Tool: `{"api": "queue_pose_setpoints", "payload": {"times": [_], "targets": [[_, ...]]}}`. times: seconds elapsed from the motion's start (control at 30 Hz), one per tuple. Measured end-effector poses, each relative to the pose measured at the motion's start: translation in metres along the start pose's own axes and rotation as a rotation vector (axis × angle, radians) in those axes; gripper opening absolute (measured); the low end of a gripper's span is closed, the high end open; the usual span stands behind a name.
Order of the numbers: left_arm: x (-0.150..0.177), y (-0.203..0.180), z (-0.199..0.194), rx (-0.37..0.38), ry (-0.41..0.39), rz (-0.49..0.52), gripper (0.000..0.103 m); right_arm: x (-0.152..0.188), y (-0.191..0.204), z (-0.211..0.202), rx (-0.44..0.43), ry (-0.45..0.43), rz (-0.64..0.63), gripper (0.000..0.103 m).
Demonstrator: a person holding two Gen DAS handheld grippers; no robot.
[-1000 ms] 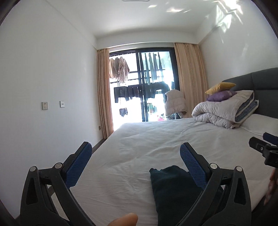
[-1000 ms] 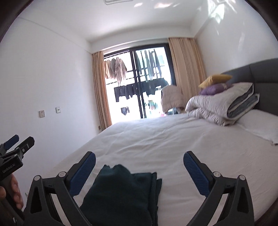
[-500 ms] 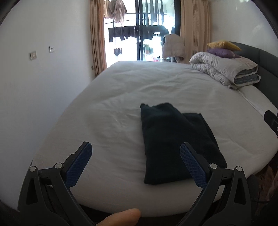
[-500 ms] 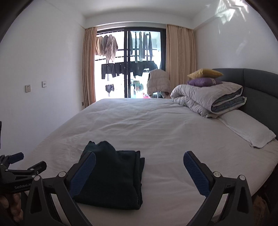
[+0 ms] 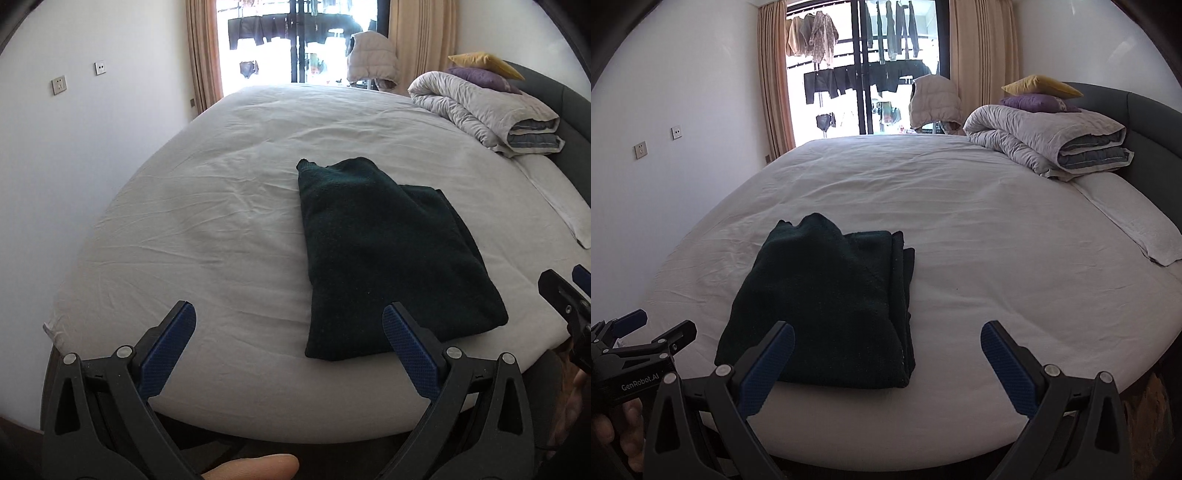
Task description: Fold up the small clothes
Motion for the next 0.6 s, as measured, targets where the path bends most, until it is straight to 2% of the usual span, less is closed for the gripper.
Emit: {"api": "queue_pose_setpoints", "payload": {"times": [0.6], "targets": [[0.000, 0.002, 0.010, -0.009, 0.020, -0.009, 0.103, 0.007, 0.005, 0.013, -0.010, 0.045, -0.003, 0.103]]}}
Point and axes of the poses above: each gripper's, at about its wrist camera, not at the fingertips, and z roughly the way its jaws point, y to its left, x to its underside, the point moved 6 cm from there along z, roughly the way its jaws point, and after that the axes turned 13 degrees about y, right-handed, at the moved point
